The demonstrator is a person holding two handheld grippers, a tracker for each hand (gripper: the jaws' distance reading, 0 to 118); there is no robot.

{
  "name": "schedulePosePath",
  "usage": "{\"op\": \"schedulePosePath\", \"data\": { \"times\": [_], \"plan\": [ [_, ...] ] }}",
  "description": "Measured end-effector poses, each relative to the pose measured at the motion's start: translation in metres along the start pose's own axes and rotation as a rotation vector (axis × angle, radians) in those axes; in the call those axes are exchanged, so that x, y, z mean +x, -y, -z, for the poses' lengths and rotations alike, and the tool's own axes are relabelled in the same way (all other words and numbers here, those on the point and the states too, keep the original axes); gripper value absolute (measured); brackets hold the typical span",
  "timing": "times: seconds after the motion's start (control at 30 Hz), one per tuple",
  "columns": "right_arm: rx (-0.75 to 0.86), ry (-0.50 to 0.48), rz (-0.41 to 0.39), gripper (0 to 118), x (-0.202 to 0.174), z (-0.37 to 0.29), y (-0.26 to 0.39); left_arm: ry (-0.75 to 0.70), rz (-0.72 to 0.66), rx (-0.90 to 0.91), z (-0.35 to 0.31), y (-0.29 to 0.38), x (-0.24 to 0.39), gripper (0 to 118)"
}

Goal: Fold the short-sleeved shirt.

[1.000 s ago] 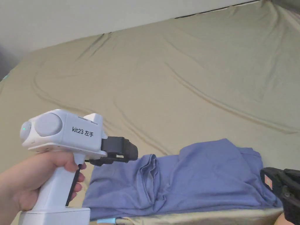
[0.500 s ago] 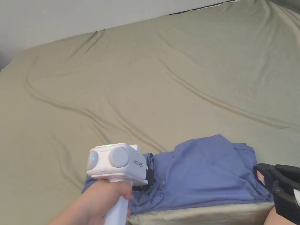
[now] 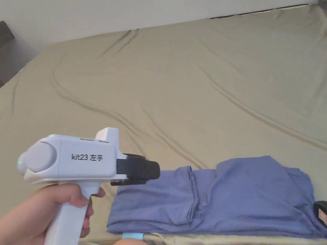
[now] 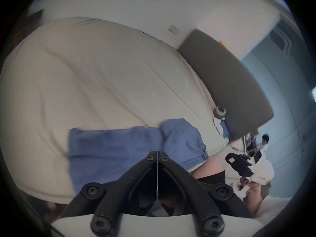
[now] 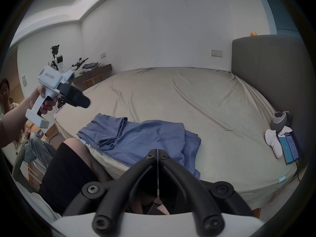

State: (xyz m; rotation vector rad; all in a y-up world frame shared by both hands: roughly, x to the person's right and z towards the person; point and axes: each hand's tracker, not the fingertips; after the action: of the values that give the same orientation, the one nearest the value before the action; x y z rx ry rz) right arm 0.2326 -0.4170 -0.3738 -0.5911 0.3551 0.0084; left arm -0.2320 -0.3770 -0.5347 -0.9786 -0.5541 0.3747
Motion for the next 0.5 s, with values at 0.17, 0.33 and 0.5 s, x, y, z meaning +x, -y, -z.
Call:
{"op": "schedulePosePath", "data": {
  "times": [0.17, 0.33, 0.5],
  "plan": [
    [-0.019, 0.042, 0.005, 0, -0.001, 0.009, 0.0, 0.179, -0.361, 0.031, -0.017, 0.024, -0.14, 107],
    [-0.026, 0.089, 0.063, 0, -0.004, 0.011, -0.002, 0.298, -0.478, 0.046, 0.014, 0.046, -0.2, 109],
    [-0.063, 0.126, 0.063, 0, -0.014, 0.016, -0.005, 0.366, -0.316, -0.017, 0.074, 0.054, -0.177, 78]
  ]
}}
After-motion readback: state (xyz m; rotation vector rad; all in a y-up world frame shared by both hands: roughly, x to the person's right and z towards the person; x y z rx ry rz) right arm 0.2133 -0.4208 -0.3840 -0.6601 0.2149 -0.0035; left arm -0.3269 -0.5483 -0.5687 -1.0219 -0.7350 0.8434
